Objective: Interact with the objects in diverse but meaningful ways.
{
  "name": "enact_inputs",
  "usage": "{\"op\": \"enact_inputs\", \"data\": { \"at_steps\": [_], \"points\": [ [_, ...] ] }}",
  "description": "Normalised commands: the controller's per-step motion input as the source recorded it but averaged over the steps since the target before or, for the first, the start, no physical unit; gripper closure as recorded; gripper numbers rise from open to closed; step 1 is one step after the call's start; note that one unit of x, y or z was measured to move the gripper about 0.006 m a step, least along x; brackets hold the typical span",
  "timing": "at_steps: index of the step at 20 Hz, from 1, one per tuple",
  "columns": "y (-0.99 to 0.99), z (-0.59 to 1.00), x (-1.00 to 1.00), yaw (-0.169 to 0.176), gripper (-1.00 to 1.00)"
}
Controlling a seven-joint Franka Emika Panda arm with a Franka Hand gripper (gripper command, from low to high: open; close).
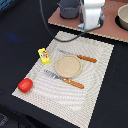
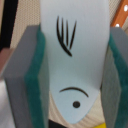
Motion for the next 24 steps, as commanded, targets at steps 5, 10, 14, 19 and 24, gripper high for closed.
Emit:
{"op": "enact_inputs", "data": {
  "at_steps": [5, 10, 14, 19, 24],
  "points": [
    [-0.05, 0.33, 0.15, 0.0, 1.0],
    [-0.27, 0.06, 0.27, 0.0, 1.0],
    [-0.43, 0.01, 0.1, 0.0, 1.0],
    [-0.01, 0.06, -0.1, 0.014, 1.0],
    [0.09, 0.21, -0.09, 0.018, 1.0]
  ]
}}
